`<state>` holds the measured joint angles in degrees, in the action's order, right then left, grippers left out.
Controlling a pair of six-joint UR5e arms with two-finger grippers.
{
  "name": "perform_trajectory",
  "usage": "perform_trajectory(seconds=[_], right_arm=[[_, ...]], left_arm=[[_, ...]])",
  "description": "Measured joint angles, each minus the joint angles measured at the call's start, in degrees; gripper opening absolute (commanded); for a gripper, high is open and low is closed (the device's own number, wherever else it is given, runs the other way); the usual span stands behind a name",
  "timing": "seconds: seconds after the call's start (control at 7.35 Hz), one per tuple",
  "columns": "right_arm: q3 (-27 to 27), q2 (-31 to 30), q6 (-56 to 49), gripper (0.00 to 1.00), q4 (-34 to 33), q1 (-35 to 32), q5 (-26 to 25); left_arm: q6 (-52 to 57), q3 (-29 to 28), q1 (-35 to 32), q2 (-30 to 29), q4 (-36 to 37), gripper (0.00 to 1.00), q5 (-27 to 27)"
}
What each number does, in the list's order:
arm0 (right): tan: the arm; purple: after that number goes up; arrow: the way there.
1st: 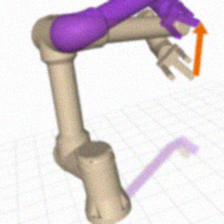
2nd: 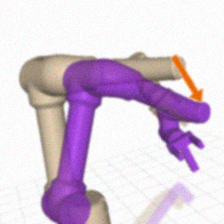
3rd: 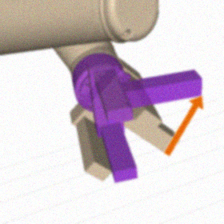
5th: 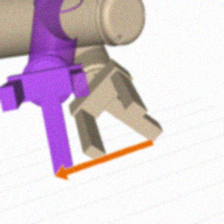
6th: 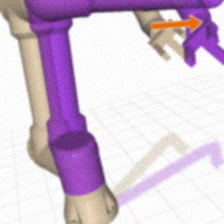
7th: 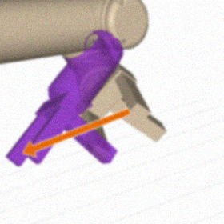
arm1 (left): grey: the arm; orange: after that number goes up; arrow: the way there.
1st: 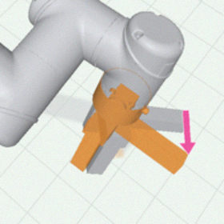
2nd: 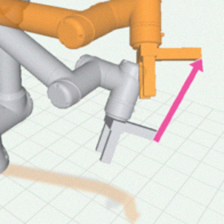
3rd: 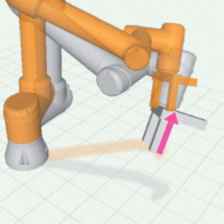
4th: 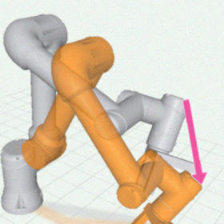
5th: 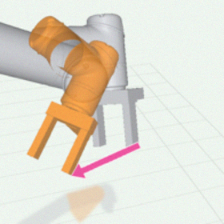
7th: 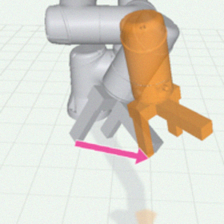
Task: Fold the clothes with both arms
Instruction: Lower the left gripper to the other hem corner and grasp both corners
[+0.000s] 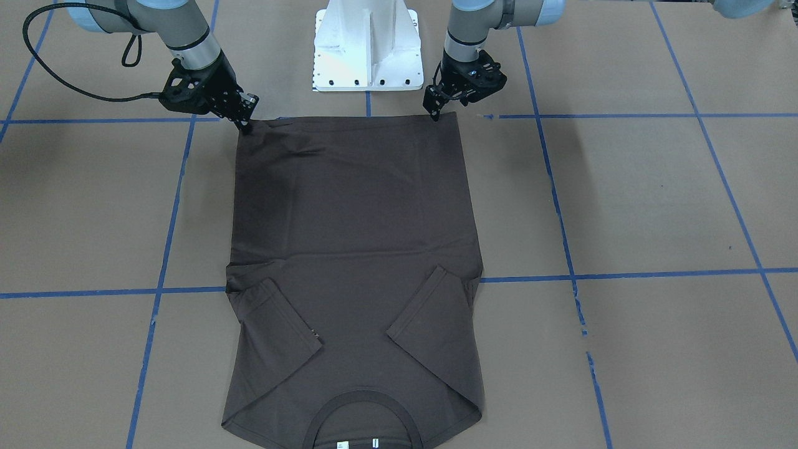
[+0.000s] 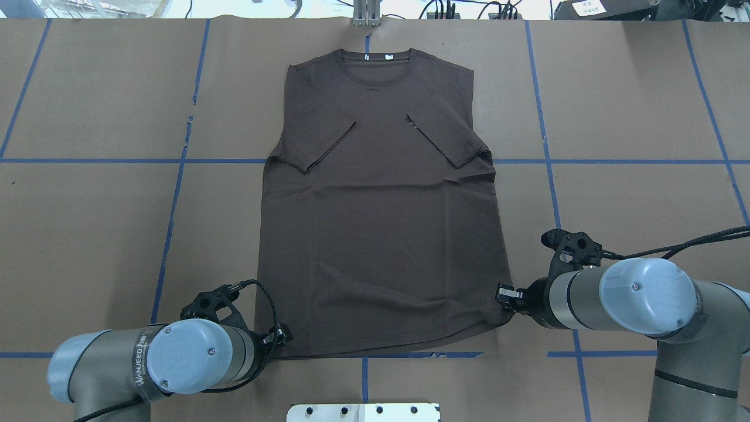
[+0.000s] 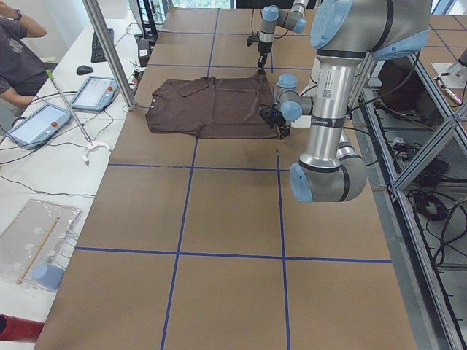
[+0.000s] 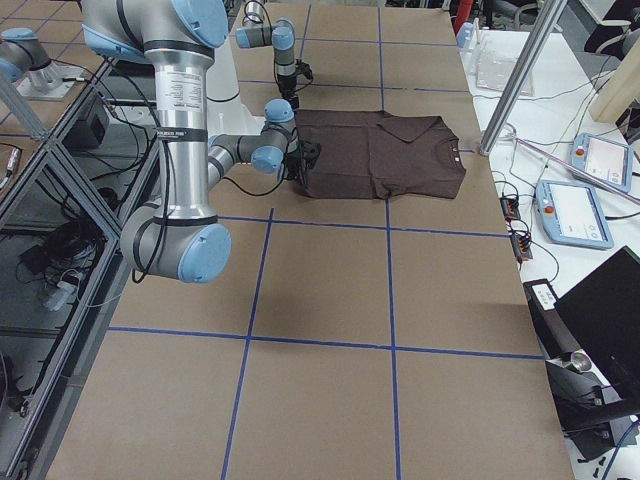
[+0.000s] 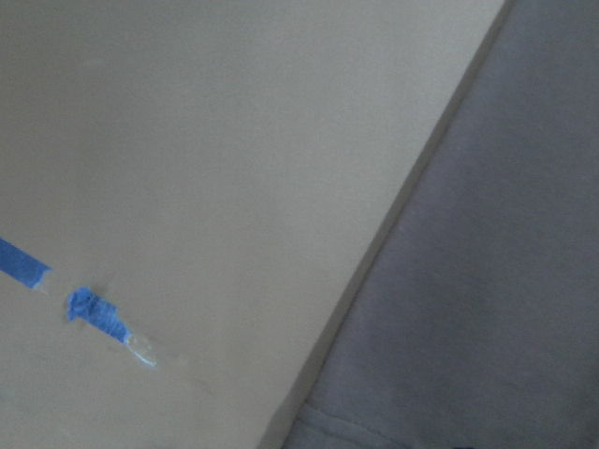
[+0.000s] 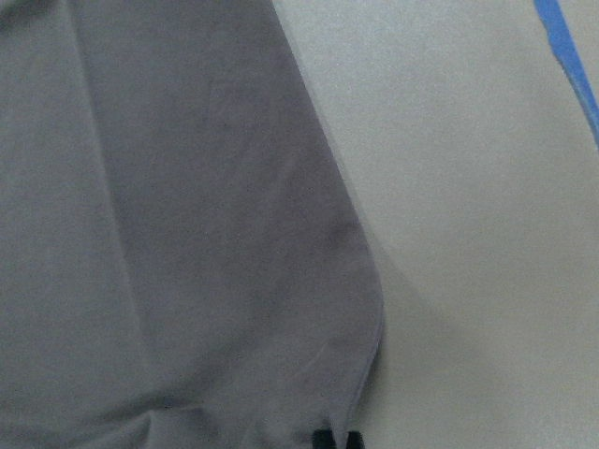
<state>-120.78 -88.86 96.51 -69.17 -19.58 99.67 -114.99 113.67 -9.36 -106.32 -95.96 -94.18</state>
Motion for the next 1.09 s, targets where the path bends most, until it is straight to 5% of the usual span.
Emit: perform_trajectory(seconds=[0.14, 0.41, 0.82, 1.09], right_arm=[[-0.04, 0.0, -0.03, 0.0, 0.0, -0.13, 0.0], [-0.07, -0.05, -0.08, 0.0, 0.0, -0.31, 0.0], [0.02, -0.21, -0.19, 0.0, -0.08, -0.42, 0.0], [0.0, -0.37, -0.26, 0.0, -0.09, -0.45, 0.0]], left_arm=[[0.02, -0.11, -0.17, -0.02, 0.04, 0.68, 0.09], [-0.01, -0.08, -0.44, -0.09, 0.18, 0.17, 0.33], [-0.12, 0.43, -0.57, -0.18, 0.48, 0.0, 0.32], [-0.01, 0.75, -0.55, -0.18, 0.5, 0.0, 0.2]])
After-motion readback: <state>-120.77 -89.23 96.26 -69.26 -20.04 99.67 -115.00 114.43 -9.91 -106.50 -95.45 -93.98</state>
